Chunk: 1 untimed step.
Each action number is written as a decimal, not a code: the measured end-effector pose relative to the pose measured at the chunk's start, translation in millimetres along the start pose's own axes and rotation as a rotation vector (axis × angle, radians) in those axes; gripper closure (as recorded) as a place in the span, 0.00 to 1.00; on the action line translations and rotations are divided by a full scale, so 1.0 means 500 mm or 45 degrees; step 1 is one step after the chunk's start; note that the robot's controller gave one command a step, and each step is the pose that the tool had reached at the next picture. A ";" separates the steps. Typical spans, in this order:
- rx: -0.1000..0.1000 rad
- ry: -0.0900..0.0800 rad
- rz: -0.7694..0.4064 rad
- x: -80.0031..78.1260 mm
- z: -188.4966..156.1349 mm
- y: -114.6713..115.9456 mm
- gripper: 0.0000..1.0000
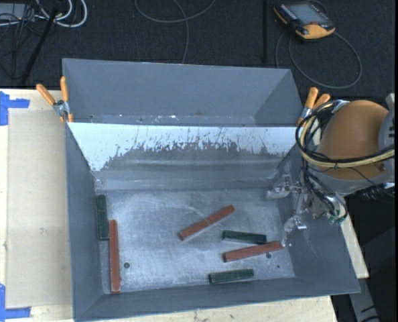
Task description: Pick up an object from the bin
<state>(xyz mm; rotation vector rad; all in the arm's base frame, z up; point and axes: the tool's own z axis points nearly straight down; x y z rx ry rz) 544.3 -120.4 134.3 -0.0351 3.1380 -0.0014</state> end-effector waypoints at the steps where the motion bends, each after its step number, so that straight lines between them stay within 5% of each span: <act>1: 0.002 -0.014 -0.245 0.084 0.119 0.023 1.00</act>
Offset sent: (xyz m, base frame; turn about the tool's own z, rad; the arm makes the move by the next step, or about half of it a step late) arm 0.0000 0.0000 0.0000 0.0000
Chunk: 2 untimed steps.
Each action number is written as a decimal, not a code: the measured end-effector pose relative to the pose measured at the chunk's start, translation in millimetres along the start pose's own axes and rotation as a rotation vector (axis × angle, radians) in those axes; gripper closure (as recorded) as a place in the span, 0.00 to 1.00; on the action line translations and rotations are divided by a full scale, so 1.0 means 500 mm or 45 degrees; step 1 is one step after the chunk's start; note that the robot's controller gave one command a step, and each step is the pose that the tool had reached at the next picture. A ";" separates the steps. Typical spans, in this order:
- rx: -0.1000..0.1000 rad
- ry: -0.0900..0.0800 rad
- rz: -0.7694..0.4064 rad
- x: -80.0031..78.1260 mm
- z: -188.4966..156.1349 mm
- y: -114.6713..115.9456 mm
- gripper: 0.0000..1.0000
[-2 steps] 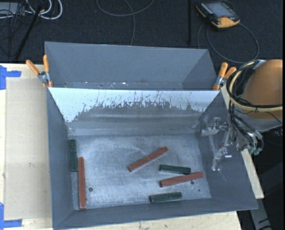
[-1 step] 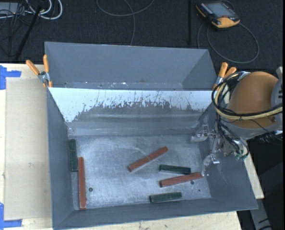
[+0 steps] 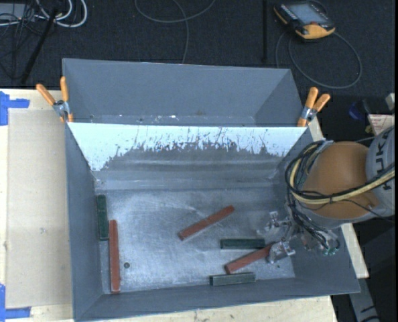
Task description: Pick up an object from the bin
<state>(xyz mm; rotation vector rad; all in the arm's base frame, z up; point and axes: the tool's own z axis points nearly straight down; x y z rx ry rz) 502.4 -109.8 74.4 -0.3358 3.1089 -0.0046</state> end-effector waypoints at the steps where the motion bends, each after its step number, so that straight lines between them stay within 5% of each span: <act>1: 0.000 0.000 -0.001 0.000 0.000 0.000 1.00; 2: -0.003 0.013 0.058 -0.013 -0.310 -0.041 1.00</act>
Offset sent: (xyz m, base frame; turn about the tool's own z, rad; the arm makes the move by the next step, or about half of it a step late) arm 0.0069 -0.0186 0.1541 0.0466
